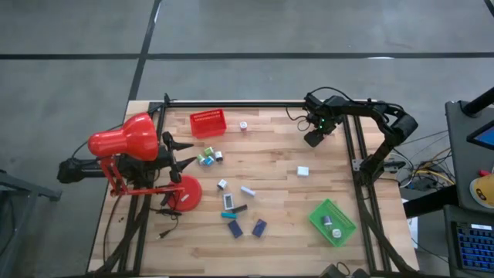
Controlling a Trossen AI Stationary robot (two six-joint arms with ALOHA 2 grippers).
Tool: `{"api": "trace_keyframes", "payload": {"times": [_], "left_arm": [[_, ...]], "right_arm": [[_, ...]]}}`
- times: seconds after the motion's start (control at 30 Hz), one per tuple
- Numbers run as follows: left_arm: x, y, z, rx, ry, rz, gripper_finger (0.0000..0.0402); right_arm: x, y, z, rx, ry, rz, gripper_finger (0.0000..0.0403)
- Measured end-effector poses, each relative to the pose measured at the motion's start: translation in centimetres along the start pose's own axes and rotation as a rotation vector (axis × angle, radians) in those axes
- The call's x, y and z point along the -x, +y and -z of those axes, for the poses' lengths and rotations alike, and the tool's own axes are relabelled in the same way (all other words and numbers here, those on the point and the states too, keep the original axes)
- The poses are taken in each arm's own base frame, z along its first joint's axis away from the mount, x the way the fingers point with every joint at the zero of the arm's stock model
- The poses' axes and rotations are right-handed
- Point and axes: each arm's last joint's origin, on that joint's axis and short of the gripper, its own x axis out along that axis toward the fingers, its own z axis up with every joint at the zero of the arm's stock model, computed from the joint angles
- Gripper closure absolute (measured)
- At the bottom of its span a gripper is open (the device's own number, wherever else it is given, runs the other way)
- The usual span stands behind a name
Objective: Pick & Place Office items
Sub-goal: Put the pink charger adapter into the green bin
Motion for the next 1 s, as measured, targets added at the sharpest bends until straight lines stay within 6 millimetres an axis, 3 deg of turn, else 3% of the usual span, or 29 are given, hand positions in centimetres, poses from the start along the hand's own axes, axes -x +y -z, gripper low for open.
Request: {"api": "trace_keyframes", "payload": {"times": [0.23,0.53,0.77,1.0], "left_arm": [[0.0,0.0,0.0,0.000,0.000,0.000,0.0156],[0.0,0.0,0.0,0.000,0.000,0.000,0.0156],[0.0,0.0,0.0,0.000,0.000,0.000,0.0156],[0.0,0.0,0.0,0.000,0.000,0.000,0.0156]], "right_arm": [[0.3,0.0,0.4,-0.056,0.034,0.000,0.0238],[4.5,-0.1,2.0,-0.169,0.071,-0.058,0.0244],[8.6,0.8,5.1,-0.246,-0.011,-0.086,0.0231],[12.4,3.0,9.3,-0.303,-0.158,-0.161,0.0244]]}}
